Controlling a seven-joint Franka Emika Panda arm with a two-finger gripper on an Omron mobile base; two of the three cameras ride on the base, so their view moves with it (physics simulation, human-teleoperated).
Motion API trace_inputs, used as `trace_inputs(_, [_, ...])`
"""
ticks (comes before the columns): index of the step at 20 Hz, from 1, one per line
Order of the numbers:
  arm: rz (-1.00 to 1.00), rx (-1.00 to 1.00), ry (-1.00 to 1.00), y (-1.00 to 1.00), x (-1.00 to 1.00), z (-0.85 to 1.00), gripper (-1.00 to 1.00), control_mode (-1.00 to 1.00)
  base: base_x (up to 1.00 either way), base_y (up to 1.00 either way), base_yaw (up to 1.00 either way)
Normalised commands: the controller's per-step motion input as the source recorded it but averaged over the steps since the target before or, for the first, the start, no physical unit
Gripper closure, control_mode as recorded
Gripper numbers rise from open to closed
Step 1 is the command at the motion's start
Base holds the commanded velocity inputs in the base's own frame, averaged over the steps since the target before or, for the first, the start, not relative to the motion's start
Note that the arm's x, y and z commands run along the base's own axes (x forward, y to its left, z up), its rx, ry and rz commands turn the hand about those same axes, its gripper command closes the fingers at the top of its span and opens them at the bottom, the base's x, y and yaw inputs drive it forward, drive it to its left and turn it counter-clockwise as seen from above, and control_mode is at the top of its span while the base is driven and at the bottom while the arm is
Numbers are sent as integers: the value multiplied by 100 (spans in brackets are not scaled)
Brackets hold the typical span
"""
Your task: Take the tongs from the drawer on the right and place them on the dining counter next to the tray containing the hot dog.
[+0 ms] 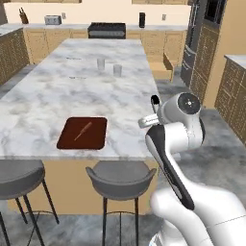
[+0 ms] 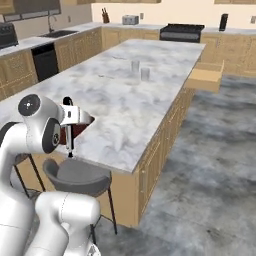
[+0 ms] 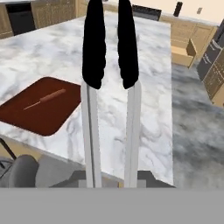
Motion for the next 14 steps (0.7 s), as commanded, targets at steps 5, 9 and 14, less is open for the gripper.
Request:
trace_inputs(5, [0,0,0,0,0,0,100,100,4,100,-41])
trace_inputs(9, [0,0,0,0,0,0,100,100,5,100,-31])
trace_inputs(14, [0,0,0,0,0,0,100,100,36,62,-5])
